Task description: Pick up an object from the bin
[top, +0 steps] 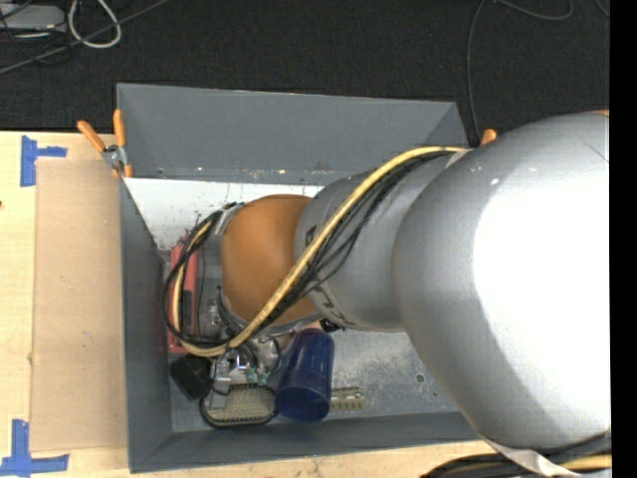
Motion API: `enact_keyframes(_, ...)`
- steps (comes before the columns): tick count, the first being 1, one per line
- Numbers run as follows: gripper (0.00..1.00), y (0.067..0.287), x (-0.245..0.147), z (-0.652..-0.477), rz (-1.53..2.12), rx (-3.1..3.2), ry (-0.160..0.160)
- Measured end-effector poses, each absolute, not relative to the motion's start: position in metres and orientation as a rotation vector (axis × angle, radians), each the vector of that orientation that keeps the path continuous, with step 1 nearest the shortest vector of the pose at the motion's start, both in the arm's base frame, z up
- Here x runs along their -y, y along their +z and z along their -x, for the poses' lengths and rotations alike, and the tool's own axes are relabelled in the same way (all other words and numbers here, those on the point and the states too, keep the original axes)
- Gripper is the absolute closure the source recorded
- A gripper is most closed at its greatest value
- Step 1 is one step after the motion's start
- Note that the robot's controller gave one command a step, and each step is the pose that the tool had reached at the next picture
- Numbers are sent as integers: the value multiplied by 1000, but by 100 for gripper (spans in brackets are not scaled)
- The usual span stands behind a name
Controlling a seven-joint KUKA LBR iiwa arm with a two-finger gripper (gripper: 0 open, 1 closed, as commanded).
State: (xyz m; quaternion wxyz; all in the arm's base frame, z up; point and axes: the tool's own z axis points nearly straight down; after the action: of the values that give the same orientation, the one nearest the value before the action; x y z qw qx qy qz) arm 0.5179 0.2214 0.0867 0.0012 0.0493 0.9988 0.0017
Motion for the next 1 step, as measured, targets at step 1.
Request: enact_keyframes(1, 0, 144, -224, -515, -140, -3141, 0)
